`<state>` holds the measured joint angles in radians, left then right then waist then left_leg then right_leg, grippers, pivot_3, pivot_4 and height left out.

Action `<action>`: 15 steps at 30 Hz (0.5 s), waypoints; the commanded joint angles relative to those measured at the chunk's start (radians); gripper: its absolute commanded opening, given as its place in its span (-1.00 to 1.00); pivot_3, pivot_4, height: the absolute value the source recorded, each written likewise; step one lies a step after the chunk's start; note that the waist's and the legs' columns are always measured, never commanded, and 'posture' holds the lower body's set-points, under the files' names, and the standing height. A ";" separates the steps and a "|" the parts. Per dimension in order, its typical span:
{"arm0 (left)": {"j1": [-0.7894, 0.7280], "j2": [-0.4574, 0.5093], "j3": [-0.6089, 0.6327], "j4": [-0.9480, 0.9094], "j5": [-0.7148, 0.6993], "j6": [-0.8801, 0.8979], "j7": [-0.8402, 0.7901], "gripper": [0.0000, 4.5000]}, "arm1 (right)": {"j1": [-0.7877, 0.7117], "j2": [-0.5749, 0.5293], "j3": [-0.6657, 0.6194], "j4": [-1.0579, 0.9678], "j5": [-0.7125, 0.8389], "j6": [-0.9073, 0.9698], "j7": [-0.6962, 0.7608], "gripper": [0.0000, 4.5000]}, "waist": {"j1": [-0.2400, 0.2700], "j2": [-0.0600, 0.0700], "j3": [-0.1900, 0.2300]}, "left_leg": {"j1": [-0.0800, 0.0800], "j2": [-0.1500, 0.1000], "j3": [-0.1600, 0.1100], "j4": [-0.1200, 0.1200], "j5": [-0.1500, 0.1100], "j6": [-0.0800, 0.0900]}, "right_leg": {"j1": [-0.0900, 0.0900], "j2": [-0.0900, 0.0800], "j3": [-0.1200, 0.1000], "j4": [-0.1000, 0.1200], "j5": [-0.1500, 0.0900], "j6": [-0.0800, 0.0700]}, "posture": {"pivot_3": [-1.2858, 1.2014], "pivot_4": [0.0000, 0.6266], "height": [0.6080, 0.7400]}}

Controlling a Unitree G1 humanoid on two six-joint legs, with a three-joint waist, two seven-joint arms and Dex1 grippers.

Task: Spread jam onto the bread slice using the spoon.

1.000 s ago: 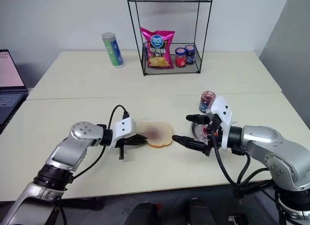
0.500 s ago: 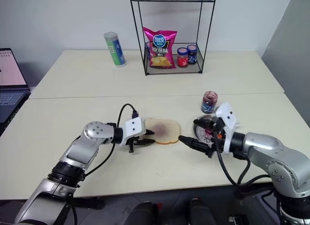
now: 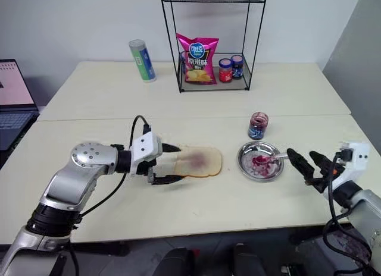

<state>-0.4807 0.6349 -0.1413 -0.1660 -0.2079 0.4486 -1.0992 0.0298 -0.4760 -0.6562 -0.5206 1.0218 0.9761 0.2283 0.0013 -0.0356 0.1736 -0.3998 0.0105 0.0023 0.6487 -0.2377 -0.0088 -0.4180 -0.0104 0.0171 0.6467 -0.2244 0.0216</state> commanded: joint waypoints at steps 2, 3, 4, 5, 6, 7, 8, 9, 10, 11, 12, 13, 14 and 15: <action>-0.022 -0.203 -0.048 -0.124 -0.079 0.084 0.151 0.98 | -0.039 0.113 -0.044 0.101 0.198 -0.023 -0.128 1.00 | -0.004 0.000 0.000 | 0.001 0.000 0.000 0.002 0.000 0.000 | 0.003 0.001 0.001 -0.001 0.001 0.001 | 0.03 -0.52 1.00; -0.025 -0.242 -0.073 -0.140 -0.081 0.101 0.175 0.98 | -0.060 0.132 -0.043 0.149 0.229 -0.028 -0.142 1.00 | -0.006 0.001 0.000 | 0.001 0.000 0.000 0.002 0.000 0.000 | 0.003 0.002 0.001 -0.001 0.001 0.001 | 0.03 -0.52 1.00; -0.026 -0.265 -0.091 -0.151 -0.083 0.113 0.191 0.98 | -0.074 0.143 -0.041 0.182 0.253 -0.033 -0.154 1.00 | -0.008 0.001 0.000 | 0.001 0.000 0.001 0.001 0.000 0.000 | 0.002 0.002 0.001 -0.001 0.001 0.001 | 0.03 -0.52 1.00; -0.025 -0.274 -0.105 -0.159 -0.083 0.117 0.193 0.98 | -0.089 0.148 -0.039 0.215 0.266 -0.037 -0.164 1.00 | -0.009 0.001 0.000 | 0.002 0.000 0.002 0.001 0.000 0.000 | 0.003 0.002 0.001 -0.001 0.001 0.001 | 0.03 -0.52 1.00; -0.029 -0.284 -0.112 -0.157 -0.081 0.124 0.199 0.98 | -0.110 0.145 -0.022 0.265 0.240 -0.047 -0.145 1.00 | -0.010 0.001 0.000 | 0.002 0.000 0.002 0.001 0.000 0.000 | 0.002 0.003 0.002 -0.001 0.001 0.001 | 0.03 -0.52 1.00; -0.033 -0.291 -0.115 -0.155 -0.081 0.130 0.206 0.98 | -0.124 0.140 -0.008 0.299 0.221 -0.055 -0.130 1.00 | -0.012 0.001 0.000 | 0.002 0.000 0.002 0.001 0.000 0.000 | 0.002 0.003 0.002 -0.001 0.001 0.001 | 0.03 -0.52 1.00; -0.037 -0.293 -0.118 -0.154 -0.078 0.130 0.210 0.98 | -0.139 0.138 0.008 0.336 0.203 -0.059 -0.116 1.00 | -0.012 0.002 -0.001 | 0.002 0.000 0.002 0.000 0.000 0.000 | 0.002 0.004 0.003 -0.001 0.001 0.001 | 0.03 -0.52 1.00; -0.040 -0.293 -0.120 -0.154 -0.082 0.134 0.214 0.98 | -0.151 0.134 0.026 0.366 0.190 -0.063 -0.097 1.00 | -0.012 0.003 -0.001 | 0.002 0.000 0.002 0.000 0.000 0.000 | 0.002 0.005 0.003 -0.001 0.001 0.001 | 0.03 -0.52 1.00; -0.042 -0.290 -0.120 -0.155 -0.081 0.131 0.217 0.98 | -0.162 0.132 0.040 0.388 0.186 -0.066 -0.083 1.00 | -0.013 0.003 -0.001 | 0.002 0.001 0.001 0.000 0.000 0.000 | 0.002 0.005 0.003 -0.001 0.000 0.001 | 0.03 -0.52 1.00; -0.044 -0.288 -0.119 -0.157 -0.085 0.137 0.221 0.98 | -0.175 0.131 0.054 0.410 0.179 -0.071 -0.069 1.00 | -0.012 0.003 -0.001 | 0.002 0.001 0.001 0.000 0.000 0.000 | 0.002 0.006 0.002 0.000 0.000 0.000 | 0.03 -0.52 1.00; -0.045 -0.285 -0.118 -0.159 -0.089 0.140 0.223 0.98 | -0.192 0.133 0.067 0.435 0.170 -0.079 -0.061 1.00 | -0.012 0.004 -0.001 | 0.002 0.002 0.001 -0.001 0.000 0.000 | 0.002 0.006 0.001 0.000 0.000 -0.001 | 0.03 -0.52 1.00; -0.044 -0.284 -0.116 -0.165 -0.093 0.147 0.228 0.98 | -0.210 0.132 0.083 0.465 0.149 -0.091 -0.045 1.00 | -0.012 0.005 -0.001 | 0.002 0.002 0.001 -0.001 0.000 0.000 | 0.002 0.007 0.001 0.000 -0.001 -0.001 | 0.03 -0.52 1.00; -0.043 -0.282 -0.115 -0.170 -0.094 0.151 0.233 0.98 | -0.226 0.132 0.098 0.491 0.132 -0.101 -0.031 1.00 | -0.014 0.005 -0.001 | 0.002 0.002 0.001 -0.001 0.000 0.000 | 0.002 0.007 0.001 0.000 -0.001 -0.001 | 0.03 -0.52 1.00; -0.042 -0.281 -0.114 -0.175 -0.095 0.156 0.238 0.98 | -0.238 0.132 0.109 0.510 0.119 -0.109 -0.022 1.00 | -0.015 0.005 -0.002 | 0.002 0.002 0.001 -0.001 0.000 0.000 | 0.002 0.007 0.002 0.000 -0.001 -0.001 | 0.03 -0.52 1.00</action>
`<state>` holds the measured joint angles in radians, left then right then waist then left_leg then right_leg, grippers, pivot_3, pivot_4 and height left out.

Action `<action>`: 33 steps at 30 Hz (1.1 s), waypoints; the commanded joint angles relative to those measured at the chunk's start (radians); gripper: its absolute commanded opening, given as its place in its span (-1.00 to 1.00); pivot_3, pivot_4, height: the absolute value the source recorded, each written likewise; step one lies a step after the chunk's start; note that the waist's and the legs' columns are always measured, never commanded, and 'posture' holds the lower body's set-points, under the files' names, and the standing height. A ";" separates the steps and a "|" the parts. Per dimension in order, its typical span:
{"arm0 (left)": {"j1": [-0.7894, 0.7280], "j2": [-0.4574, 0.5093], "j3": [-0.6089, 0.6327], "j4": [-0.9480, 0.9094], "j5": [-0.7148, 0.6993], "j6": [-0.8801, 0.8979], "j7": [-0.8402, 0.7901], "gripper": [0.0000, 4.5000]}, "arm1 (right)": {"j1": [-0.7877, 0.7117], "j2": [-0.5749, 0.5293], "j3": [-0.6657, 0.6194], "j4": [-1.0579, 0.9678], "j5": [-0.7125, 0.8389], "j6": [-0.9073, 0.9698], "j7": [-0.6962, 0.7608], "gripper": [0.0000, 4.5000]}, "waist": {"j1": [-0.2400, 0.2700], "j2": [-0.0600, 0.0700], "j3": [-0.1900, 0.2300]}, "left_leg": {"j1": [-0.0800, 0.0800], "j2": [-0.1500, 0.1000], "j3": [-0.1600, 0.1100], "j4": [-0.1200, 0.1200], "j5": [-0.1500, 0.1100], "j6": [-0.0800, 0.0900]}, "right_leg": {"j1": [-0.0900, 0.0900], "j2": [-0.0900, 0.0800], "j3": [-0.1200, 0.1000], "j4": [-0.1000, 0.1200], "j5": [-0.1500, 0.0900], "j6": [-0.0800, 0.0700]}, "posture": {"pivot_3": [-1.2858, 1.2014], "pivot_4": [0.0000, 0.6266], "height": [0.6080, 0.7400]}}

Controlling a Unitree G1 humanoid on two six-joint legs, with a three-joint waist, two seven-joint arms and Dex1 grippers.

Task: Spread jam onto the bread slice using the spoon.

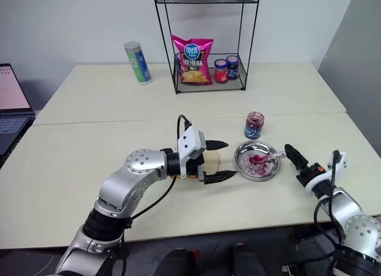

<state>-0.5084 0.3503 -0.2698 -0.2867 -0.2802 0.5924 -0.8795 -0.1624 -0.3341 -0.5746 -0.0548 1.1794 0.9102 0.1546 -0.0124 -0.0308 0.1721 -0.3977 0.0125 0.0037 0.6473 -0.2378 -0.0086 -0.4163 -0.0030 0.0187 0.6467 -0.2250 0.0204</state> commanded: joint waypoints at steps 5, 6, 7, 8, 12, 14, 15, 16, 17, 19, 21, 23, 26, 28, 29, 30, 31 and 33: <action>-0.002 0.015 0.017 -0.083 -0.032 0.033 0.042 0.98 | -0.099 -0.011 0.068 0.134 -0.105 -0.087 0.105 1.00 | -0.005 0.000 0.000 | -0.001 0.000 -0.001 0.000 0.000 0.000 | 0.000 0.000 0.000 -0.001 0.000 0.000 | 0.03 -0.52 1.00; 0.000 0.018 0.018 -0.087 -0.034 0.037 0.045 0.98 | -0.112 -0.014 0.079 0.159 -0.129 -0.104 0.120 1.00 | -0.005 0.000 0.000 | -0.001 0.000 0.000 0.000 0.000 0.000 | 0.000 0.000 0.000 -0.001 0.000 0.000 | 0.03 -0.52 1.00; 0.000 0.022 0.020 -0.088 -0.036 0.038 0.045 0.98 | -0.122 -0.015 0.087 0.178 -0.148 -0.118 0.130 1.00 | -0.006 0.000 0.000 | -0.001 0.000 -0.001 0.000 0.000 0.000 | 0.000 0.000 0.000 -0.001 0.000 0.000 | 0.03 -0.52 1.00; 0.000 0.025 0.021 -0.089 -0.035 0.040 0.051 0.98 | -0.135 -0.014 0.088 0.201 -0.164 -0.136 0.138 1.00 | -0.006 0.001 0.000 | -0.001 0.000 -0.001 0.000 0.000 0.000 | 0.000 0.000 0.000 -0.001 0.000 0.000 | 0.03 -0.52 1.00; -0.005 0.036 0.033 -0.093 -0.039 0.048 0.068 0.98 | -0.181 -0.010 0.073 0.276 -0.200 -0.189 0.161 1.00 | -0.008 0.001 0.000 | 0.000 -0.001 0.000 0.000 0.000 0.000 | 0.000 0.000 0.000 0.000 0.000 0.000 | 0.03 -0.52 1.00; -0.002 0.045 0.037 -0.103 -0.044 0.054 0.074 1.00 | -0.193 -0.010 0.067 0.291 -0.207 -0.200 0.170 0.84 | -0.008 0.001 0.000 | 0.000 -0.001 0.000 0.000 0.000 0.000 | 0.000 0.000 0.000 0.000 0.000 0.000 | 0.03 -0.52 1.00; 0.000 0.048 0.037 -0.108 -0.047 0.056 0.076 1.00 | -0.195 -0.011 0.066 0.294 -0.208 -0.201 0.177 0.80 | -0.008 0.001 0.000 | 0.000 -0.001 0.000 0.000 0.000 0.000 | 0.000 0.000 0.000 0.000 0.000 0.000 | 0.03 -0.52 1.00; 0.000 0.051 0.037 -0.109 -0.049 0.057 0.078 1.00 | -0.196 -0.012 0.068 0.297 -0.214 -0.205 0.185 0.68 | -0.008 0.001 0.000 | -0.001 -0.001 0.000 0.000 0.000 0.000 | 0.000 0.000 0.000 -0.001 0.000 0.000 | 0.03 -0.52 1.00; 0.000 0.053 0.037 -0.109 -0.051 0.058 0.079 1.00 | -0.197 -0.013 0.068 0.298 -0.218 -0.207 0.190 0.57 | -0.008 0.001 0.000 | -0.001 0.000 0.000 0.000 0.000 0.000 | -0.001 0.000 0.000 -0.001 0.000 0.000 | 0.03 -0.52 1.00; -0.004 0.053 0.036 -0.104 -0.051 0.057 0.080 1.00 | -0.199 -0.012 0.067 0.301 -0.217 -0.203 0.198 0.33 | -0.008 0.001 0.000 | -0.001 0.000 -0.001 0.000 0.000 0.000 | -0.001 0.000 0.000 0.000 0.000 0.000 | 0.03 -0.52 1.00; -0.010 0.053 0.037 -0.096 -0.051 0.055 0.082 1.00 | -0.199 -0.013 0.066 0.300 -0.213 -0.198 0.205 0.11 | -0.008 0.001 0.000 | -0.001 0.000 -0.001 0.000 0.000 0.000 | -0.001 0.000 0.000 0.000 0.000 0.000 | 0.03 -0.52 1.00; -0.014 0.053 0.040 -0.089 -0.052 0.054 0.084 1.00 | -0.197 -0.017 0.073 0.298 -0.221 -0.200 0.216 -0.10 | -0.008 0.001 0.000 | -0.001 0.000 -0.001 0.000 0.000 0.000 | -0.001 0.000 0.000 0.000 0.000 0.000 | 0.03 -0.52 1.00; -0.018 0.057 0.045 -0.073 -0.048 0.045 0.084 1.00 | -0.191 -0.019 0.075 0.289 -0.221 -0.192 0.224 -0.38 | -0.008 0.001 0.000 | -0.001 0.000 -0.001 0.000 0.000 0.000 | -0.001 0.000 0.000 0.000 0.000 0.000 | 0.03 -0.52 1.00; -0.015 0.064 0.049 -0.072 -0.048 0.041 0.079 1.00 | -0.184 -0.023 0.078 0.274 -0.226 -0.190 0.229 -0.61 | -0.008 0.001 0.000 | -0.001 0.000 0.000 0.000 0.000 0.000 | -0.001 0.000 0.000 0.000 0.000 0.000 | 0.03 -0.52 1.00; -0.015 0.066 0.050 -0.068 -0.047 0.038 0.078 1.00 | -0.183 -0.028 0.083 0.273 -0.237 -0.194 0.233 -0.70 | -0.009 0.001 0.000 | -0.001 0.000 0.000 0.000 0.000 0.000 | -0.002 0.000 0.000 0.000 0.000 0.000 | 0.03 -0.52 1.00; -0.015 0.069 0.051 -0.066 -0.046 0.035 0.078 1.00 | -0.180 -0.034 0.087 0.269 -0.246 -0.196 0.239 -0.83 | -0.009 0.001 0.000 | -0.001 0.000 0.000 0.000 0.000 0.000 | -0.002 0.000 0.000 0.000 0.000 0.000 | 0.03 -0.52 1.00; -0.015 0.071 0.052 -0.064 -0.046 0.033 0.078 1.00 | -0.177 -0.038 0.090 0.264 -0.252 -0.196 0.243 -0.92 | -0.009 0.001 0.000 | -0.001 0.000 0.000 0.000 0.000 0.000 | -0.002 0.000 0.000 0.000 0.000 0.000 | 0.03 -0.52 1.00; -0.016 0.076 0.056 -0.060 -0.046 0.030 0.078 1.00 | -0.178 -0.043 0.087 0.240 -0.248 -0.187 0.241 -0.98 | -0.009 0.001 0.000 | -0.001 0.000 0.000 0.000 0.000 0.000 | -0.002 0.000 0.000 0.000 0.000 0.000 | 0.03 -0.52 1.00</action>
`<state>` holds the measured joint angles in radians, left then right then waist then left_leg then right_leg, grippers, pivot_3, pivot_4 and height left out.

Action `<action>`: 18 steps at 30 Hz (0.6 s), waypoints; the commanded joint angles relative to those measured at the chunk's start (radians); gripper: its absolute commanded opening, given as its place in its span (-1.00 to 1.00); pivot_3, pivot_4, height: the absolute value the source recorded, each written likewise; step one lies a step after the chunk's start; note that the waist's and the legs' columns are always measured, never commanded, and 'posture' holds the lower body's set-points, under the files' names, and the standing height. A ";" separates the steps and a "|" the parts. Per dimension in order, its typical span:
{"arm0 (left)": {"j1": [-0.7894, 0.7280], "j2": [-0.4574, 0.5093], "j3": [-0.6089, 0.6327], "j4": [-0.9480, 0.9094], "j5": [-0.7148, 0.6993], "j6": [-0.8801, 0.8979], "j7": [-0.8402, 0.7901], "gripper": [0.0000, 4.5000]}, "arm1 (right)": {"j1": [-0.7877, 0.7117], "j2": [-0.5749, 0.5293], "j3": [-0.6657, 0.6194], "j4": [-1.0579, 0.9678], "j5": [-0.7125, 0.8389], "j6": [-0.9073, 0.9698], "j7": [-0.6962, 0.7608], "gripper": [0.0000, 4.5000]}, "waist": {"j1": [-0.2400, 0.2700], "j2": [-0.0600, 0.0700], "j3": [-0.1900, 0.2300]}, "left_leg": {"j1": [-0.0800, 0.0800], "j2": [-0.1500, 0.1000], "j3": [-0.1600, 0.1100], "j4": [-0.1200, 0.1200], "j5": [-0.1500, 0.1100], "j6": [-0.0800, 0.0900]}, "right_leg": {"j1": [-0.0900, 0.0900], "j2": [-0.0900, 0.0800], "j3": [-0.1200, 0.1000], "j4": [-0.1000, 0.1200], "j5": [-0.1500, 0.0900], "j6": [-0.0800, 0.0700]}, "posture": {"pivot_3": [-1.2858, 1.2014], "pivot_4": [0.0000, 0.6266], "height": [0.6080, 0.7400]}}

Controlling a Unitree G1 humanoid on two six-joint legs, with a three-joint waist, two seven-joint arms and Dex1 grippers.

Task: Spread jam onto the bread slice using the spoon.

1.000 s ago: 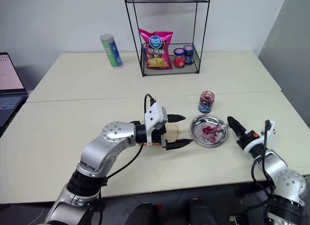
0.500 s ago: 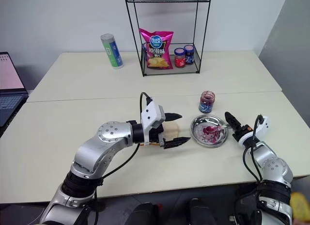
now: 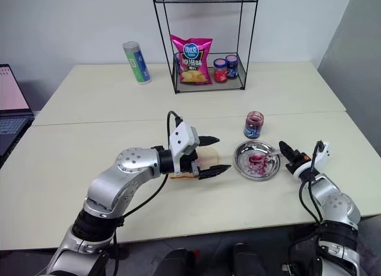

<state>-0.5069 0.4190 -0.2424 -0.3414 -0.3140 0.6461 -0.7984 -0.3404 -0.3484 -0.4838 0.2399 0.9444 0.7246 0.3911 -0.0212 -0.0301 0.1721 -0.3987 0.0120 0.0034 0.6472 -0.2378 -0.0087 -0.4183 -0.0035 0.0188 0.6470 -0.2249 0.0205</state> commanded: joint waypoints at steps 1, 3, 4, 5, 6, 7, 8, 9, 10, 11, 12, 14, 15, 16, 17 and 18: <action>-0.019 0.009 0.032 -0.002 -0.011 -0.026 -0.002 1.00 | -0.005 -0.032 -0.007 -0.075 -0.008 0.004 -0.004 -0.98 | 0.000 0.000 0.000 | 0.000 0.000 0.000 0.000 0.000 0.000 | 0.000 0.000 0.000 0.000 0.000 0.000 | 0.03 -0.52 1.00; -0.024 0.018 0.040 0.010 -0.002 -0.037 -0.001 1.00 | -0.023 -0.040 -0.006 -0.115 -0.012 0.003 -0.023 -0.98 | 0.000 0.000 0.000 | 0.000 0.000 0.000 0.000 0.000 0.000 | 0.000 0.000 0.000 0.000 0.000 0.000 | 0.03 -0.52 1.00; -0.029 0.022 0.047 0.022 0.003 -0.044 0.001 1.00 | -0.034 -0.045 -0.003 -0.132 -0.015 0.001 -0.026 -0.98 | 0.000 0.000 0.000 | 0.000 0.000 0.000 0.000 0.000 0.000 | 0.000 0.000 0.000 0.000 0.000 0.000 | 0.03 -0.52 1.00; -0.041 0.027 0.059 0.044 0.008 -0.054 0.005 1.00 | -0.057 -0.050 -0.003 -0.153 -0.014 -0.002 -0.037 -0.98 | 0.000 0.000 0.000 | 0.000 0.000 0.000 0.000 0.000 0.000 | 0.000 0.000 0.000 0.000 0.000 0.000 | 0.03 -0.52 1.00; -0.052 0.032 0.070 0.065 0.011 -0.064 0.007 1.00 | -0.082 -0.053 -0.003 -0.170 -0.013 -0.004 -0.049 -0.98 | -0.002 0.000 0.000 | 0.000 0.000 0.000 0.000 0.000 0.000 | 0.000 0.000 0.000 0.000 0.000 0.000 | 0.03 -0.52 1.00; -0.063 0.036 0.078 0.086 0.014 -0.076 0.009 1.00 | -0.108 -0.057 -0.002 -0.181 -0.016 -0.009 -0.059 -0.98 | -0.003 0.001 0.001 | -0.001 0.000 0.001 0.000 0.000 0.000 | -0.001 0.000 0.000 0.001 0.000 0.000 | 0.03 -0.52 1.00; -0.073 0.038 0.085 0.102 0.014 -0.084 0.009 1.00 | -0.136 -0.060 0.000 -0.186 -0.020 -0.015 -0.070 -0.98 | -0.005 0.001 0.001 | -0.001 0.000 0.001 0.000 0.000 0.000 | -0.002 0.000 0.000 0.001 0.000 0.000 | 0.03 -0.52 1.00; -0.080 0.038 0.089 0.114 0.014 -0.091 0.008 1.00 | -0.162 -0.062 0.002 -0.186 -0.024 -0.019 -0.078 -0.98 | -0.006 0.001 0.001 | -0.001 0.000 0.001 0.000 0.000 0.000 | -0.002 0.000 0.000 0.001 0.000 0.000 | 0.03 -0.52 1.00; -0.087 0.038 0.092 0.126 0.015 -0.097 0.006 1.00 | -0.190 -0.065 0.006 -0.182 -0.030 -0.024 -0.082 -0.98 | -0.007 0.001 0.001 | -0.001 0.000 0.002 0.000 0.000 0.000 | -0.002 0.000 0.000 0.001 0.000 0.000 | 0.03 -0.52 1.00; -0.092 0.040 0.092 0.137 0.018 -0.106 0.003 1.00 | -0.225 -0.071 0.017 -0.173 -0.049 -0.036 -0.084 -0.98 | -0.008 0.001 0.001 | -0.001 0.000 0.002 0.000 0.000 0.000 | -0.002 0.000 0.000 0.001 0.000 0.000 | 0.03 -0.52 1.00; -0.096 0.041 0.093 0.146 0.021 -0.115 0.002 1.00 | -0.272 -0.079 0.036 -0.149 -0.083 -0.062 -0.082 -0.98 | -0.008 0.001 0.001 | -0.001 0.000 0.002 0.000 0.000 0.000 | -0.002 0.000 0.000 0.001 0.000 0.000 | 0.03 -0.52 1.00; -0.101 0.039 0.093 0.161 0.026 -0.130 0.002 1.00 | -0.335 -0.091 0.070 -0.102 -0.145 -0.109 -0.070 -0.98 | -0.007 0.002 0.001 | -0.002 0.000 0.001 -0.001 0.000 0.000 | -0.002 0.000 0.000 -0.001 0.000 0.000 | 0.03 -0.52 1.00; -0.103 0.036 0.092 0.165 0.029 -0.135 0.004 1.00 | -0.365 -0.099 0.100 -0.066 -0.191 -0.145 -0.051 -0.98 | -0.007 0.002 0.002 | -0.002 0.000 0.001 -0.001 0.000 0.000 | -0.003 0.000 0.000 0.000 0.000 0.000 | 0.03 -0.52 1.00; -0.105 0.033 0.092 0.168 0.031 -0.139 0.006 1.00 | -0.383 -0.103 0.119 -0.041 -0.222 -0.170 -0.037 -0.98 | -0.007 0.002 0.002 | -0.002 0.000 0.001 -0.001 0.000 0.000 | -0.003 0.000 0.000 0.000 0.000 0.000 | 0.03 -0.52 1.00; -0.106 0.031 0.090 0.169 0.031 -0.141 0.007 1.00 | -0.399 -0.105 0.135 -0.016 -0.249 -0.192 -0.024 -0.98 | -0.008 0.002 0.002 | -0.002 0.000 0.002 -0.001 0.000 0.000 | -0.003 0.000 0.000 0.000 0.000 0.000 | 0.03 -0.52 1.00; -0.108 0.027 0.089 0.169 0.032 -0.142 0.011 1.00 | -0.414 -0.107 0.157 0.012 -0.281 -0.219 -0.008 -0.98 | -0.008 0.002 0.002 | -0.002 0.000 0.002 -0.001 0.000 0.000 | -0.003 0.000 0.000 0.000 0.000 0.000 | 0.03 -0.52 1.00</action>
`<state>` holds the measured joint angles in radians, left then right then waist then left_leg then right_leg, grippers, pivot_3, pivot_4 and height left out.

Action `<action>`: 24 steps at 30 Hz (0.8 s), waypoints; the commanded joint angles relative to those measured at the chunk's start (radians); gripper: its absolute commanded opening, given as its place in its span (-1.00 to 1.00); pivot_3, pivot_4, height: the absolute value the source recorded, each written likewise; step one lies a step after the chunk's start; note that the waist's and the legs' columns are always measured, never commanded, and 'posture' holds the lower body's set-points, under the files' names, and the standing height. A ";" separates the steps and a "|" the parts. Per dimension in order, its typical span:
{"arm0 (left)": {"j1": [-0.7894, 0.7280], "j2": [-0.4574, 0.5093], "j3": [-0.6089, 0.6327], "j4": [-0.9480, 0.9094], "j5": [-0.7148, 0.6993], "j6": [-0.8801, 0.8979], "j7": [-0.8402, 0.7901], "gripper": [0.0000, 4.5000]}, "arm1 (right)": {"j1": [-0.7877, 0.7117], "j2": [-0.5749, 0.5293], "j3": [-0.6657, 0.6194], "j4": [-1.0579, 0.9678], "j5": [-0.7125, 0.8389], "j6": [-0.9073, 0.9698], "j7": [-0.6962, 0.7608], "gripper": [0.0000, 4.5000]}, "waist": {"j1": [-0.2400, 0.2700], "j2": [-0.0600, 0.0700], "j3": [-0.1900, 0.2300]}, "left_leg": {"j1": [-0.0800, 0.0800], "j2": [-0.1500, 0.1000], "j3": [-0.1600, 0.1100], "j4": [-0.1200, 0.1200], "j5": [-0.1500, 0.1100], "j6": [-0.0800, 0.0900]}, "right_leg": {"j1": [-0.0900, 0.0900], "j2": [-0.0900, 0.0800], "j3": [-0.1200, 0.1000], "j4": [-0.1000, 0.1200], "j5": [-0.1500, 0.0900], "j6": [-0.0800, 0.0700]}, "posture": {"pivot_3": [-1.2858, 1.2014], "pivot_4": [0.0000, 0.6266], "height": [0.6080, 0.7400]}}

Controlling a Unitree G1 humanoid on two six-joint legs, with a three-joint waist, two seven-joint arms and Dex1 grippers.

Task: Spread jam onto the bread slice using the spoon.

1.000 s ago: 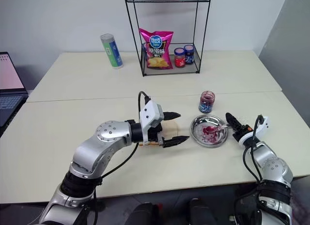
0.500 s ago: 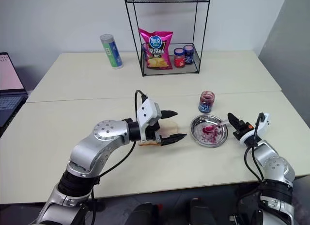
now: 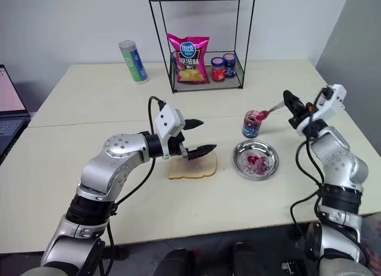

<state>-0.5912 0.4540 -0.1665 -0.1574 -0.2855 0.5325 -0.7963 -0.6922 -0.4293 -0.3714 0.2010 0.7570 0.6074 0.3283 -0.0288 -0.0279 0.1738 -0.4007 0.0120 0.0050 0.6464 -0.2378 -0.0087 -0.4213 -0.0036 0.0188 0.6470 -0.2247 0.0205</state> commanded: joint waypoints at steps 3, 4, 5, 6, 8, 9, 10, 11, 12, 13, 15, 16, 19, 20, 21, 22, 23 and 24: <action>-0.023 -0.011 0.012 -0.018 0.006 -0.030 0.014 1.00 | -0.091 -0.027 0.098 0.112 -0.171 -0.165 0.104 -0.98 | 0.000 0.000 0.000 | 0.000 0.000 0.000 0.000 0.000 0.000 | 0.000 0.000 0.000 0.000 0.000 0.000 | 0.03 -0.52 1.00; -0.022 -0.011 0.013 -0.021 0.007 -0.029 0.016 1.00 | -0.101 -0.028 0.119 0.137 -0.201 -0.192 0.122 -0.98 | 0.000 0.000 0.000 | 0.000 0.000 0.000 0.000 0.000 0.000 | 0.000 0.000 0.000 0.000 0.000 0.000 | 0.03 -0.52 1.00; -0.021 -0.011 0.014 -0.023 0.008 -0.028 0.017 1.00 | -0.108 -0.028 0.132 0.155 -0.223 -0.212 0.136 -0.98 | 0.000 0.000 0.000 | 0.000 0.000 0.000 0.000 0.000 0.000 | 0.000 0.000 0.000 0.000 0.000 0.000 | 0.03 -0.52 1.00; -0.020 -0.010 0.016 -0.026 0.008 -0.026 0.018 1.00 | -0.114 -0.029 0.144 0.173 -0.243 -0.231 0.149 -0.98 | 0.000 0.000 0.000 | 0.000 0.000 0.000 0.000 0.000 0.000 | 0.000 0.000 0.000 0.000 0.000 0.000 | 0.03 -0.52 1.00; -0.017 -0.007 0.019 -0.031 0.007 -0.023 0.021 1.00 | -0.124 -0.030 0.170 0.198 -0.281 -0.266 0.176 -0.98 | 0.000 0.000 0.000 | 0.000 0.000 0.000 0.000 0.000 0.000 | 0.000 0.000 0.000 0.000 0.001 -0.002 | 0.03 -0.52 1.00; -0.015 -0.004 0.022 -0.034 0.006 -0.022 0.023 1.00 | -0.130 -0.031 0.191 0.215 -0.307 -0.288 0.194 -0.98 | 0.000 0.000 0.000 | 0.000 0.000 0.000 0.000 0.000 0.000 | 0.000 0.000 0.000 0.000 0.002 -0.003 | 0.03 -0.52 1.00; -0.013 -0.002 0.024 -0.037 0.006 -0.021 0.025 1.00 | -0.134 -0.031 0.204 0.227 -0.325 -0.303 0.208 -0.98 | 0.000 0.000 0.000 | 0.000 0.000 0.000 0.000 0.000 0.000 | 0.000 0.000 0.000 0.000 0.002 -0.004 | 0.03 -0.52 1.00; -0.011 0.000 0.025 -0.040 0.005 -0.019 0.027 1.00 | -0.138 -0.032 0.221 0.242 -0.348 -0.323 0.223 -0.98 | 0.000 0.000 0.000 | 0.000 0.000 0.000 0.000 0.000 0.000 | 0.000 0.000 0.000 0.000 0.002 -0.004 | 0.03 -0.52 1.00; -0.010 0.002 0.026 -0.043 0.004 -0.017 0.029 1.00 | -0.141 -0.036 0.239 0.257 -0.376 -0.347 0.238 -0.98 | 0.000 0.000 0.000 | 0.000 0.000 0.000 0.000 0.000 0.000 | 0.000 0.000 0.000 0.000 0.002 -0.004 | 0.03 -0.52 1.00; -0.007 0.004 0.028 -0.047 0.003 -0.014 0.030 1.00 | -0.145 -0.035 0.252 0.271 -0.396 -0.364 0.248 -0.98 | 0.000 0.000 0.000 | 0.000 0.000 0.000 0.000 0.000 0.000 | 0.000 0.000 0.000 0.000 0.002 -0.004 | 0.03 -0.52 1.00; -0.004 0.007 0.030 -0.054 0.004 -0.011 0.033 1.00 | -0.150 -0.032 0.269 0.296 -0.427 -0.392 0.261 -0.98 | 0.000 0.000 0.000 | 0.000 0.000 0.000 0.000 0.000 0.000 | 0.000 0.000 0.000 0.000 0.002 -0.004 | 0.03 -0.52 1.00; -0.003 0.008 0.030 -0.056 0.004 -0.010 0.036 1.00 | -0.152 -0.031 0.273 0.306 -0.438 -0.403 0.265 -0.98 | 0.000 0.000 0.000 | 0.000 0.000 0.000 0.000 0.000 0.000 | 0.000 0.000 0.000 0.000 0.003 -0.004 | 0.03 -0.52 1.00; 0.001 0.010 0.033 -0.066 0.003 -0.004 0.042 1.00 | -0.156 -0.025 0.292 0.333 -0.475 -0.430 0.275 -0.98 | 0.000 0.000 0.000 | 0.000 0.000 0.000 0.000 0.000 0.000 | 0.000 0.000 0.000 0.000 0.003 -0.004 | 0.03 -0.52 1.00; 0.003 0.012 0.035 -0.069 0.003 -0.001 0.044 1.00 | -0.157 -0.023 0.300 0.341 -0.487 -0.434 0.276 -0.98 | 0.000 0.000 0.000 | 0.000 0.000 0.000 0.000 0.000 0.000 | 0.000 0.000 0.000 0.000 0.003 -0.004 | 0.03 -0.52 1.00; 0.004 0.013 0.037 -0.072 0.002 0.001 0.046 1.00 | -0.159 -0.019 0.306 0.349 -0.496 -0.436 0.279 -0.98 | 0.000 0.000 0.000 | 0.000 0.000 0.000 0.000 0.000 0.000 | 0.000 0.000 0.000 0.000 0.003 -0.004 | 0.03 -0.52 1.00; 0.005 0.014 0.038 -0.074 0.001 0.003 0.048 1.00 | -0.161 -0.017 0.309 0.355 -0.502 -0.438 0.281 -0.98 | 0.000 0.000 0.000 | 0.000 0.000 0.000 0.000 0.000 0.000 | 0.000 0.000 0.000 0.000 0.003 -0.005 | 0.03 -0.52 1.00; 0.005 0.014 0.038 -0.077 0.001 0.005 0.050 1.00 | -0.162 -0.015 0.310 0.360 -0.505 -0.433 0.284 -0.98 | 0.000 0.000 0.000 | 0.000 0.000 0.000 0.000 0.000 0.000 | 0.000 0.000 0.000 0.000 0.003 -0.005 | 0.03 -0.52 1.00; 0.006 0.014 0.039 -0.077 0.002 0.004 0.052 1.00 | -0.164 -0.011 0.312 0.365 -0.504 -0.417 0.290 -0.98 | 0.000 0.000 0.000 | 0.000 0.000 0.000 0.000 0.000 0.000 | 0.000 0.000 0.000 0.000 0.003 -0.005 | 0.03 -0.52 1.00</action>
<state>-0.5819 0.4599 -0.1511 -0.1937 -0.2781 0.5391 -0.7529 -0.8180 -0.4396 -0.0550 0.5734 0.2565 0.1952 0.6024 -0.0290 -0.0278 0.1740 -0.4002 0.0122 0.0047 0.6462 -0.2377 -0.0088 -0.4213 -0.0040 0.0188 0.6475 -0.2219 0.0159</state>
